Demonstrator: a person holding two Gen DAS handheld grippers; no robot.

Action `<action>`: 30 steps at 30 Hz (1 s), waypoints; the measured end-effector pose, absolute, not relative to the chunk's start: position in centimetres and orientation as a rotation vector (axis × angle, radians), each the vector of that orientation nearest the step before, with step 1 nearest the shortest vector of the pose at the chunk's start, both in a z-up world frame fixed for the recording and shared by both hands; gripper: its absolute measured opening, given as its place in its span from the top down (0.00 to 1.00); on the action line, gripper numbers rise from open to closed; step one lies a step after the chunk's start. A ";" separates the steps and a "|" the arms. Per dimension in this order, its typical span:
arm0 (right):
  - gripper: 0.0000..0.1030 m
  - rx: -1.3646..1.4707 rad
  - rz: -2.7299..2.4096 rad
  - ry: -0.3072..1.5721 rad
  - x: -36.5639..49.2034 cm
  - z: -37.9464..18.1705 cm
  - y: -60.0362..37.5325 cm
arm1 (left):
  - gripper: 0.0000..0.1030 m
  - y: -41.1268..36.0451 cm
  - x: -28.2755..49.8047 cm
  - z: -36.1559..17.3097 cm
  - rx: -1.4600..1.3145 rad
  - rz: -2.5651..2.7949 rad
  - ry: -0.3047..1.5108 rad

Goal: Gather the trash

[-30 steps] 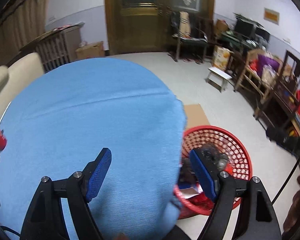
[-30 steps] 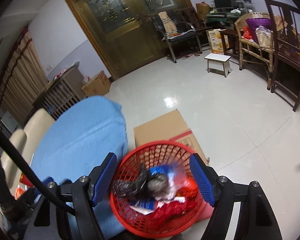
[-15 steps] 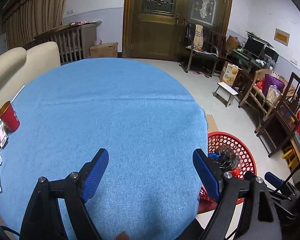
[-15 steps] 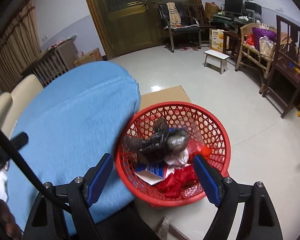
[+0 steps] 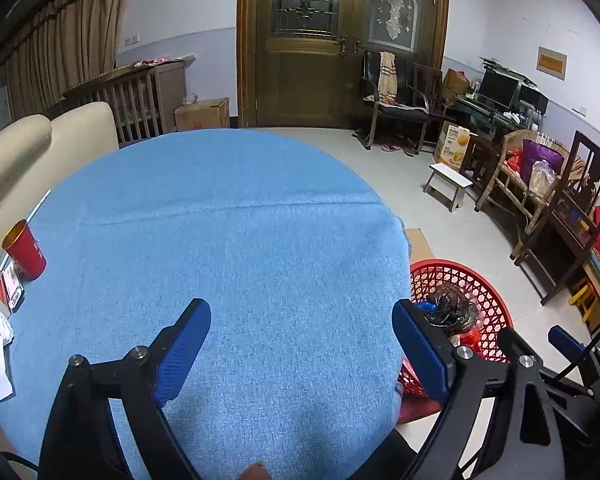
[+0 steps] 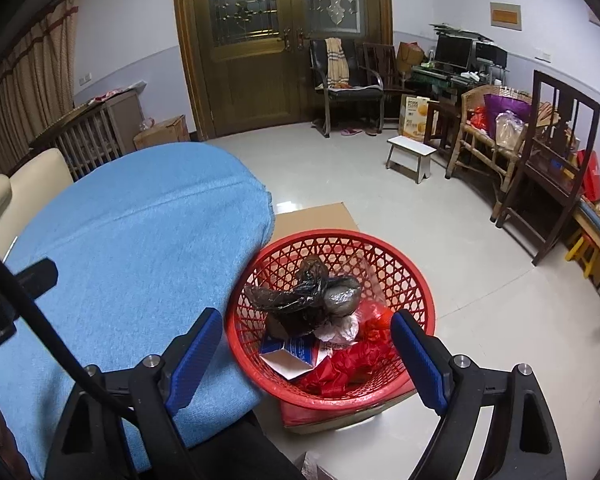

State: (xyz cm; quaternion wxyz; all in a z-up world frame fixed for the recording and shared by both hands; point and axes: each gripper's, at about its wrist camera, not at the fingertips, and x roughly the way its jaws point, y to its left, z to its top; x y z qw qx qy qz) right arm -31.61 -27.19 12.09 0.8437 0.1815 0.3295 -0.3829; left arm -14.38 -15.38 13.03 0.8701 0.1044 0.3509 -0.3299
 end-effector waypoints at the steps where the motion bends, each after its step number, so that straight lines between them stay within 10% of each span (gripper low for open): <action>1: 0.14 0.385 -0.811 0.692 -31.7 12.1 -27.2 | 0.11 -15.4 -14.4 13.0 0.221 -0.690 0.733; 30: 0.14 0.401 -0.824 0.676 -32.3 12.0 -27.6 | 0.11 -15.5 -15.5 12.7 0.248 -0.700 0.729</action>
